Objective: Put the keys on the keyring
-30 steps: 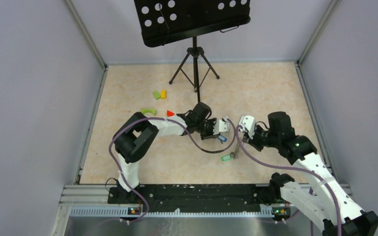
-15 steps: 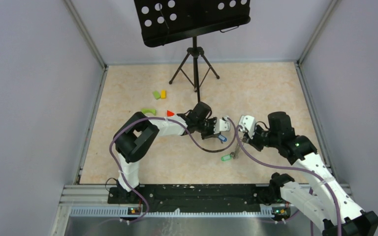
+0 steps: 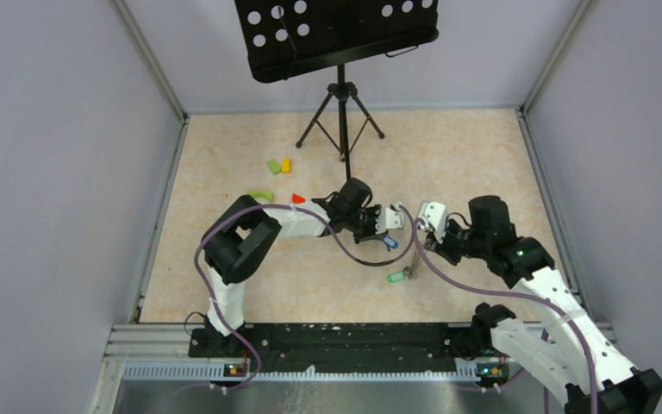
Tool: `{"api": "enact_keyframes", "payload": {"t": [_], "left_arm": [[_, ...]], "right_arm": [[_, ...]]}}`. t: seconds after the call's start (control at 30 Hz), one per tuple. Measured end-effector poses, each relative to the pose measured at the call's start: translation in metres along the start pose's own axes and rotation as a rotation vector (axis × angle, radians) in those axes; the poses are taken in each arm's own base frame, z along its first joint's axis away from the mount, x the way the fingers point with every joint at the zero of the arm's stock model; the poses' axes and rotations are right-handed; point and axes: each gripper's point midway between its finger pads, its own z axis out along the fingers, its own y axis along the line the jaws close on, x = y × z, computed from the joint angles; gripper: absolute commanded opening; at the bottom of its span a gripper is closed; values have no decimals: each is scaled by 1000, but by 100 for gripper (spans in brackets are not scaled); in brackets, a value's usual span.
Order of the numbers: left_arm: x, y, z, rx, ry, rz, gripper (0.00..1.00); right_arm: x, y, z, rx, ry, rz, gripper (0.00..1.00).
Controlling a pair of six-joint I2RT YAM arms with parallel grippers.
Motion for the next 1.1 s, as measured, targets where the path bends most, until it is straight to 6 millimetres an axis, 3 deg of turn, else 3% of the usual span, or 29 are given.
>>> {"api": "enact_keyframes", "payload": {"t": [0.6,1.1], "left_arm": [[0,-9,0,49,-7,-3,7],[-2,-3,4,44,-9,1,2]], "right_arm": [[0,0,0,0,1,1,0],[0,0,0,-1,1,2,0]]}}
